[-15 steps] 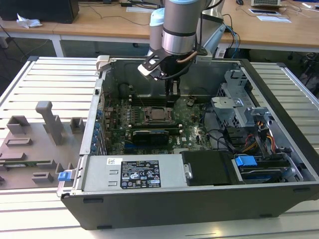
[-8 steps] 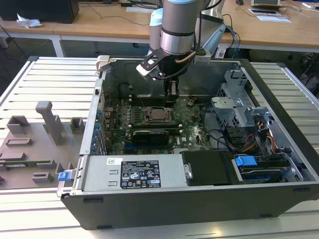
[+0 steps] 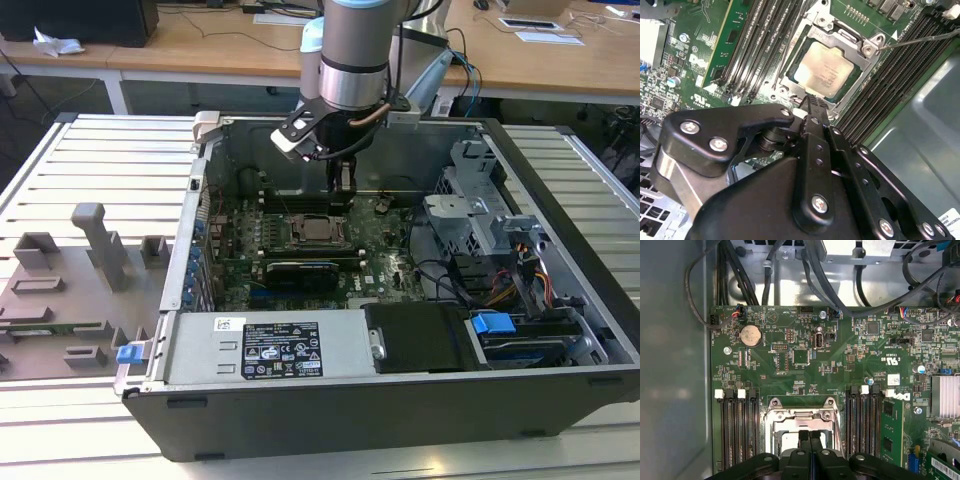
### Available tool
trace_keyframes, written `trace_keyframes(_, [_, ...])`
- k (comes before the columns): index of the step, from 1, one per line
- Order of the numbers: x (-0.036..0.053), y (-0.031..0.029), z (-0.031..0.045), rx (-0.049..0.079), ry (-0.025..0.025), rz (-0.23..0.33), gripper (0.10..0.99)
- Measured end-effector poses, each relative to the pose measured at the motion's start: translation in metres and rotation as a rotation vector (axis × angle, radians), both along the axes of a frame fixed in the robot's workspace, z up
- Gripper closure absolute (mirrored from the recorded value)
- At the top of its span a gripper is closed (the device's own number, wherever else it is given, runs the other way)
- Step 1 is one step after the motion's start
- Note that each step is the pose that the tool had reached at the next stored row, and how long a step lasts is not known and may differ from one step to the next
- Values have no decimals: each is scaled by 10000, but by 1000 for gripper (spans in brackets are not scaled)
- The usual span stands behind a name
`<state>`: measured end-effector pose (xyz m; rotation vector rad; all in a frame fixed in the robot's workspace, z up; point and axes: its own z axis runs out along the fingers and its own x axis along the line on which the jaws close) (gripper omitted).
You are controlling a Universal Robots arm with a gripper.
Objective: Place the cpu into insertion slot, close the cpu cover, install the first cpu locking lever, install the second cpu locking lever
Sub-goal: 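Close the cpu cover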
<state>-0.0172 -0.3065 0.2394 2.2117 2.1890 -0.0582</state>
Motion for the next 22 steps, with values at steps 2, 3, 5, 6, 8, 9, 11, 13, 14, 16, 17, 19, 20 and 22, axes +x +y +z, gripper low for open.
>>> trace_keyframes(2, [-15,0,-1,1,0,0,980])
trace_keyframes(3, [-24,0,-2,0,0,0,980])
trace_keyframes(5, [-42,0,-4,0,1,0,980])
trace_keyframes(6, [-57,0,-7,1,0,0,980])
trace_keyframes(8, [-82,0,-16,1,0,-1,980])
trace_keyframes(9, [-91,0,-20,1,-1,0,980])
trace_keyframes(11, [-132,0,-36,0,0,0,980])
trace_keyframes(13, [-164,0,-47,0,0,2,980])
trace_keyframes(14, [-187,0,-53,0,0,0,980])
trace_keyframes(16, [-245,0,-71,1,-1,0,980])
trace_keyframes(17, [-274,0,-83,2,-3,1,980])
trace_keyframes(19, [-328,0,-110,1,-2,-1,980])
trace_keyframes(20, [-363,0,-136,0,-2,2,980])
trace_keyframes(22, [-395,0,-168,1,-3,0,980])
